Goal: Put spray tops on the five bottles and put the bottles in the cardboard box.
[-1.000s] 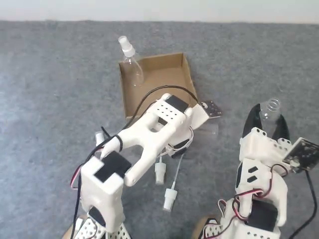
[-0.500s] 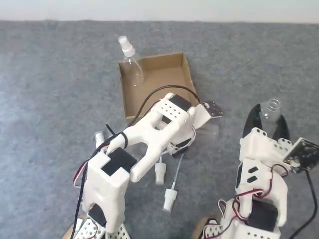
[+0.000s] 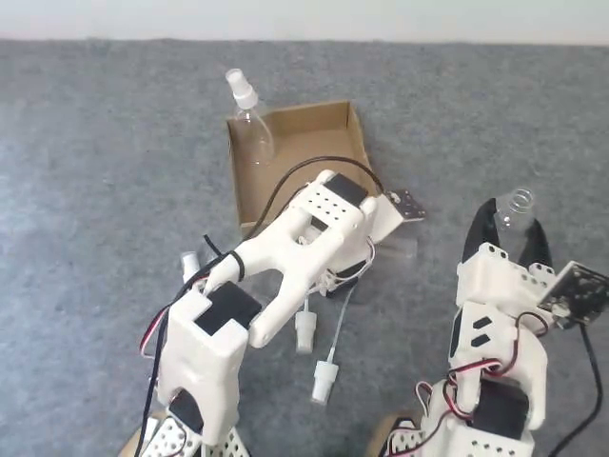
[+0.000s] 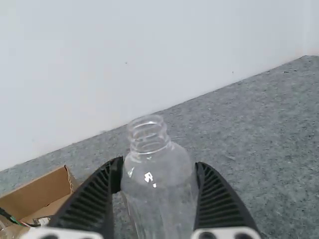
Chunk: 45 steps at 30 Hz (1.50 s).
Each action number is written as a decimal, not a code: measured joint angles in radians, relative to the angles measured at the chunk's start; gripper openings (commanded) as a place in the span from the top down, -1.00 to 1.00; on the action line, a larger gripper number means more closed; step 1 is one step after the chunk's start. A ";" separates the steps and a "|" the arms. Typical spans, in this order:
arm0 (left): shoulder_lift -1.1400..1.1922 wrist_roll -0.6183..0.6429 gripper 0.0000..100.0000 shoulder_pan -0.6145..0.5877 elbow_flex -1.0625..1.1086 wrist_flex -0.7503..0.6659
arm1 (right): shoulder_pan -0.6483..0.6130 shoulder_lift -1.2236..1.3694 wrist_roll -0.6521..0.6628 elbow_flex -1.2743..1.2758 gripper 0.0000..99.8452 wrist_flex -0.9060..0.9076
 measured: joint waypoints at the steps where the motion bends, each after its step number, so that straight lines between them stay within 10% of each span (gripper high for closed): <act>1: 0.000 0.000 0.97 0.000 -0.011 0.011 | 0.000 0.000 0.000 0.000 0.93 0.000; 45: -0.772 0.106 0.97 -0.109 -0.026 0.020 | -0.043 0.000 0.000 0.000 0.93 0.000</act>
